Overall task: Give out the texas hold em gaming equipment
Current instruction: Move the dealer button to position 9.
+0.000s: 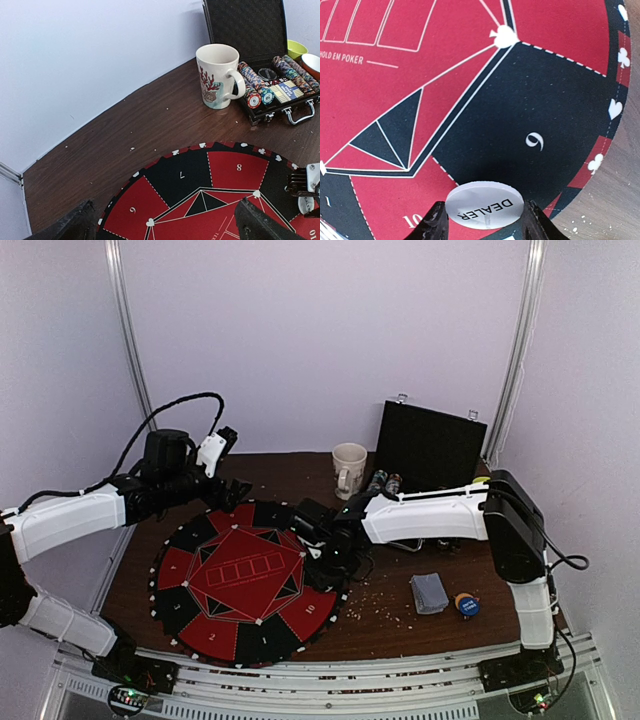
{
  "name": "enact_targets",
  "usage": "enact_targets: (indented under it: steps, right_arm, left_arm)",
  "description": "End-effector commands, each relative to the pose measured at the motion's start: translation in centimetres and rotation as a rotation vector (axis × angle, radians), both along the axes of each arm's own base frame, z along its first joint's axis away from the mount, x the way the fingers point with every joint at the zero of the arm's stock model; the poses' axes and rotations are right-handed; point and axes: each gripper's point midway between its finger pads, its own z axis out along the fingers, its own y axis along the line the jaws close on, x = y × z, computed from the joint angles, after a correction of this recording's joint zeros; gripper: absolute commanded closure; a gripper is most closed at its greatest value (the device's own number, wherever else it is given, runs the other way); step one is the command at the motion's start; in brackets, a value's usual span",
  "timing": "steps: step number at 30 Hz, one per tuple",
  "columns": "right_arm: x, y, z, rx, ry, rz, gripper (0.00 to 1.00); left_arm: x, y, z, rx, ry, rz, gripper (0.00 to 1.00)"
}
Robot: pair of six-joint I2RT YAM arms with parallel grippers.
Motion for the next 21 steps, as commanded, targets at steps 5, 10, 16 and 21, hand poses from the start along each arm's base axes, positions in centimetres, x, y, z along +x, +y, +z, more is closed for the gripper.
enact_targets:
  steps: [5, 10, 16, 21]
  right_arm:
    - [0.6, -0.7, -0.8, -0.023, -0.01, -0.042, 0.64]
    - [0.6, -0.7, -1.1, -0.028, -0.008, -0.042, 0.64]
    - [1.6, -1.1, -0.6, -0.041, -0.046, -0.058, 0.64]
    - [2.7, -1.9, -0.4, -0.049, -0.066, -0.086, 0.64]
  left_arm:
    - [0.3, -0.2, 1.1, -0.009, -0.054, -0.001, 0.02]
    - [0.4, -0.2, 0.7, -0.004, -0.046, 0.001, 0.02]
    - [0.5, -0.1, 0.8, -0.001, -0.046, 0.007, 0.02]
    - [0.6, 0.0, 0.5, 0.004, -0.042, 0.013, 0.02]
